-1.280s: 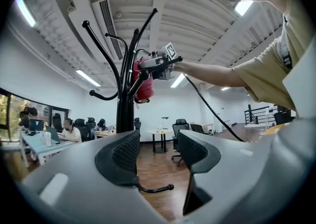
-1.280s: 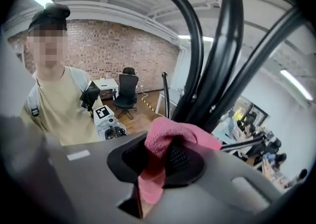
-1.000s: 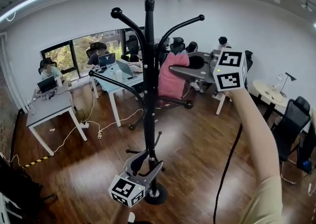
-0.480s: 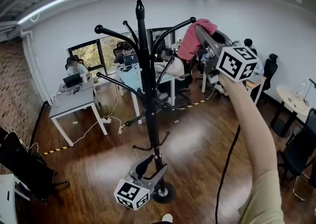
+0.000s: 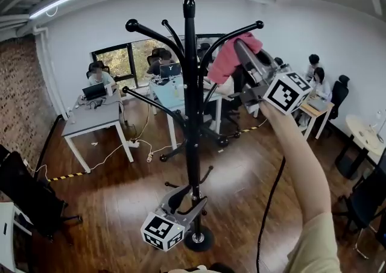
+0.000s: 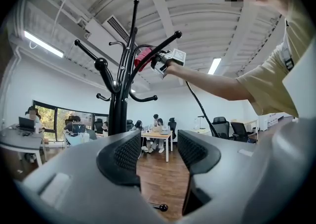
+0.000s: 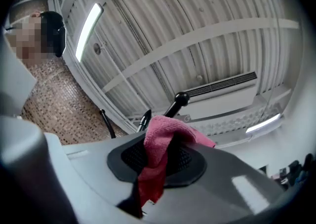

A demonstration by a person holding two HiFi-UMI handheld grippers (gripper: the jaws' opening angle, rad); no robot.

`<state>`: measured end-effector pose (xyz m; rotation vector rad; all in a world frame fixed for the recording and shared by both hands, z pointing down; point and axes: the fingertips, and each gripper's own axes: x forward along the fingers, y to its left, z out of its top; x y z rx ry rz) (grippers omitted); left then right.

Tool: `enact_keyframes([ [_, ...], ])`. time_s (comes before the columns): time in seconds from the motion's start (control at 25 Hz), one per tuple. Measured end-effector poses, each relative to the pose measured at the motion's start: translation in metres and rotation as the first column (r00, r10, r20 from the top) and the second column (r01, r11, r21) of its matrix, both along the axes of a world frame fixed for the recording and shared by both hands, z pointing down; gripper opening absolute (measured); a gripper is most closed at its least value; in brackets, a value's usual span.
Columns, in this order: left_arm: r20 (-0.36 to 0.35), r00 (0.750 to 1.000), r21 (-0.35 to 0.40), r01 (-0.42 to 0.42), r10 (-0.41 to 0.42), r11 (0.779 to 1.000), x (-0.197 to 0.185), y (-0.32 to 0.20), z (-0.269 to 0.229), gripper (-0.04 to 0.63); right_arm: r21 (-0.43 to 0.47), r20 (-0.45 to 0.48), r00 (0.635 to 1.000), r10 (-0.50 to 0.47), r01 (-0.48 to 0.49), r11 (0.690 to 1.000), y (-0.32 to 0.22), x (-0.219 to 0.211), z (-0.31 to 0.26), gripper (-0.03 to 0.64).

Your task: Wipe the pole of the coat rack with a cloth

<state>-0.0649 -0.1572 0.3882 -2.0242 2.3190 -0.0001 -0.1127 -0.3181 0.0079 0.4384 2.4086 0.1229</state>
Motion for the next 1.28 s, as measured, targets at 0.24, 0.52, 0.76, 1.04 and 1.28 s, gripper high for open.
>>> enact_keyframes([
  [0.24,0.01,1.0,-0.057,-0.016,0.017,0.998,0.005,-0.023,0.011,0.215,0.056,-0.044,0.991,-0.127,0.13,0.99,0.032,-0.016,0.024,0.061],
  [0.52,0.012,1.0,-0.055,0.026,-0.026,0.998,0.024,-0.063,0.018,0.215,0.372,-0.184,0.977,-0.104,0.167,0.913,0.066,-0.036,0.076,0.06],
  [0.76,-0.009,0.987,-0.012,0.163,-0.163,0.987,0.026,-0.095,0.013,0.215,0.535,-0.34,0.922,-0.186,0.352,0.768,0.081,-0.032,0.12,0.06],
  [1.04,-0.017,0.939,0.026,0.343,-0.343,0.939,0.027,-0.086,0.008,0.215,0.68,-0.483,0.855,-0.188,0.502,0.534,0.124,-0.032,0.19,0.051],
  [1.28,-0.028,0.903,0.021,0.429,-0.429,0.903,0.038,-0.081,0.012,0.212,0.625,-0.594,0.772,-0.227,0.621,0.474,0.108,-0.027,0.211,0.051],
])
